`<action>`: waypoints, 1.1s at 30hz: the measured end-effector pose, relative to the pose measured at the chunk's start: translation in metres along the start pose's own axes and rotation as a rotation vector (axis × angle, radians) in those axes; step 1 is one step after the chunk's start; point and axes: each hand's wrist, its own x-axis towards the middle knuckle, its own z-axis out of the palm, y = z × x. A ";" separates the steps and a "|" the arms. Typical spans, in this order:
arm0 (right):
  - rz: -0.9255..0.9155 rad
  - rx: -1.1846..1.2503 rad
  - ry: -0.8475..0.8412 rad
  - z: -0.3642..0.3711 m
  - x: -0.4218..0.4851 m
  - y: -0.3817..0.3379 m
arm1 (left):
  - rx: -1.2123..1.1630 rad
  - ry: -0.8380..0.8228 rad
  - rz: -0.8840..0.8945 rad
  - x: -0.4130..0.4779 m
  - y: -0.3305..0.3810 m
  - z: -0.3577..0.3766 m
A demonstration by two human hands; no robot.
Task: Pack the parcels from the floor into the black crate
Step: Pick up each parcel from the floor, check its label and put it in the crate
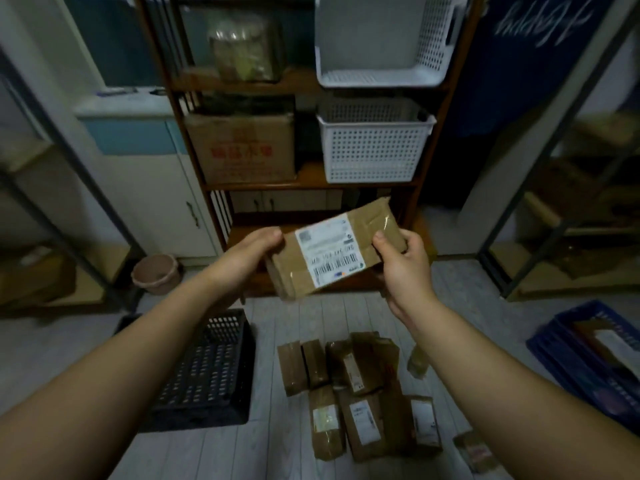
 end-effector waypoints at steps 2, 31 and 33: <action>-0.016 0.036 0.034 0.009 -0.008 -0.024 | -0.083 0.056 -0.002 -0.021 0.017 -0.002; -0.115 -0.428 -0.492 0.351 -0.156 -0.001 | -0.006 0.487 0.072 -0.147 -0.051 -0.355; -0.108 -0.446 -0.497 0.369 -0.152 0.005 | 0.053 0.492 0.067 -0.137 -0.056 -0.373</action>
